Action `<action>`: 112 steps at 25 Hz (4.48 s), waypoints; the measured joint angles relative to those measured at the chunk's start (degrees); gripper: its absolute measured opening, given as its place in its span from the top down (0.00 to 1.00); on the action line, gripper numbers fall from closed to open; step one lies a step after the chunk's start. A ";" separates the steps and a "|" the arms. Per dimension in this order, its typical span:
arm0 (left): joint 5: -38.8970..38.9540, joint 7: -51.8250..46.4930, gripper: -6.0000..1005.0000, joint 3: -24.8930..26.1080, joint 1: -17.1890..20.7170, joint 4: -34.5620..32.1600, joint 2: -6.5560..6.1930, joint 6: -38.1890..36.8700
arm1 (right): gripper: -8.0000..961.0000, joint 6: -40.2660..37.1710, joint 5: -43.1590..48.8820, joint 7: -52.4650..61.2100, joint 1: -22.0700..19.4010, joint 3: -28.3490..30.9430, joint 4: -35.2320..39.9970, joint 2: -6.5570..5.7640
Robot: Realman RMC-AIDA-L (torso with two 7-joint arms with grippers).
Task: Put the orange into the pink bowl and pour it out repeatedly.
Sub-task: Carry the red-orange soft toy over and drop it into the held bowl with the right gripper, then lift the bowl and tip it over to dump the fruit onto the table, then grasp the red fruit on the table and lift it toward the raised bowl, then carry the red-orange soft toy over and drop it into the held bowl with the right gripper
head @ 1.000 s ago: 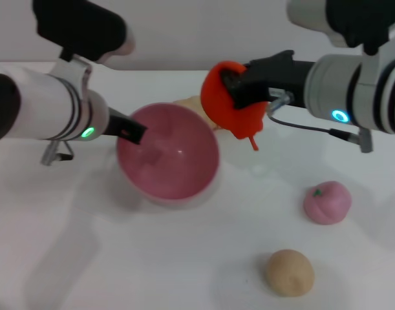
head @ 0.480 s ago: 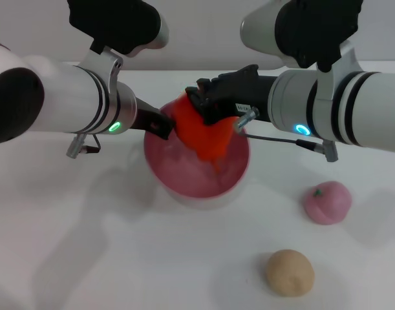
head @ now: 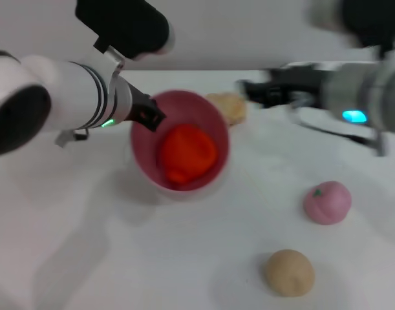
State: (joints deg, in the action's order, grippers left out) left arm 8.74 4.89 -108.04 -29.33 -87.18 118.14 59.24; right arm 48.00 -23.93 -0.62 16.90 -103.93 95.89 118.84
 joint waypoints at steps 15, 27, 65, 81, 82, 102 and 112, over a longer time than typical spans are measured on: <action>-37.83 -0.08 0.95 -30.09 1.15 -3.87 0.74 -2.80 | 0.49 4.96 1.31 -0.88 -10.44 16.01 -4.16 0.26; -74.77 -0.41 0.95 -45.90 6.16 0.67 0.76 -8.32 | 0.50 4.46 1.35 -1.00 -10.70 15.50 -7.07 0.09; -0.86 -8.28 0.95 5.20 8.62 -9.17 -0.12 6.67 | 0.55 1.46 -16.51 -13.06 -6.18 2.58 -6.30 0.00; 0.00 -6.82 0.95 9.19 8.40 -8.53 -0.19 6.87 | 0.57 -5.41 -22.59 -11.38 2.70 -9.92 -20.71 0.24; 0.00 -6.82 0.95 9.22 8.33 -8.40 -0.19 6.84 | 0.58 -5.67 -22.66 -11.26 2.85 -10.13 -21.15 0.27; 0.05 -6.82 0.95 9.17 7.41 -6.64 -0.16 6.78 | 0.70 -5.63 -24.50 -11.31 7.50 -12.77 -25.82 -0.06; 0.77 -6.77 0.95 8.82 7.35 -4.15 -0.19 6.93 | 0.90 3.79 -14.14 -11.38 -2.60 -4.63 2.26 0.16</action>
State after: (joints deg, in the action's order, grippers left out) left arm 9.51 -1.88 -99.22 -21.97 -91.33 117.94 66.18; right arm 51.79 -38.07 -12.01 14.30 -108.56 98.15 119.00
